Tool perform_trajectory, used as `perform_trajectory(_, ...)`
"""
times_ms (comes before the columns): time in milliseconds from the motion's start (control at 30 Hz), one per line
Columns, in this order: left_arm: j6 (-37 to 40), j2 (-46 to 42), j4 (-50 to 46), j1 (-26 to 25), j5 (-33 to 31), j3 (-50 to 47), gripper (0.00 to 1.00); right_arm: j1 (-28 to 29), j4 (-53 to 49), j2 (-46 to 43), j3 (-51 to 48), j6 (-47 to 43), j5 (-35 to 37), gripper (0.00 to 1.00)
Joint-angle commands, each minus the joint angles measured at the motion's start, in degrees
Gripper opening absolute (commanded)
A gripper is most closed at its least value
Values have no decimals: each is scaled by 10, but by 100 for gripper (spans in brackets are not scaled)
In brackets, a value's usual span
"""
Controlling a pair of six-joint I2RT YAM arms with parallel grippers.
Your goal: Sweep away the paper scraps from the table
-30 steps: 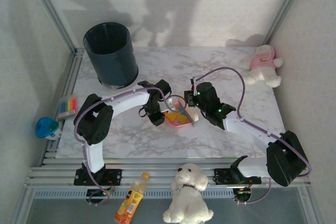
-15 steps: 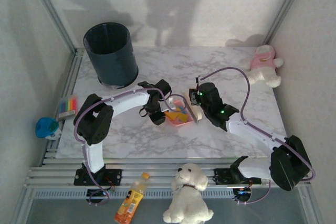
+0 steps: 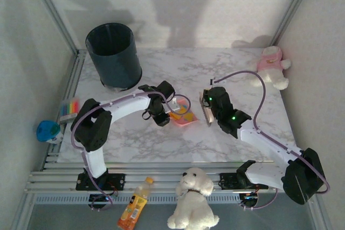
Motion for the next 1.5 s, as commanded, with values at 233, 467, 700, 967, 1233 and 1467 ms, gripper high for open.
perform_trajectory(233, -29, -57, 70, 22, -49, -7, 0, 3, -20, -18, -12, 27, 66, 0)
perform_trajectory(467, -46, -72, 102, 37, -47, -4, 0, 3, -21, -12, -11, 29, 62, 0)
perform_trajectory(700, -68, -101, 153, 61, 5, -8, 0, 3, -18, -8, -9, 23, 52, 0)
perform_trajectory(967, -114, -119, 188, 106, 88, 6, 0, 3, -17, -4, -7, 24, 45, 0)
perform_trajectory(1233, -144, -142, 216, 142, 157, 19, 0, 2, -18, -2, -6, 23, 45, 0)
perform_trajectory(1467, -171, -168, 233, 174, 220, 30, 0, 3, -17, -4, -8, 21, 43, 0)
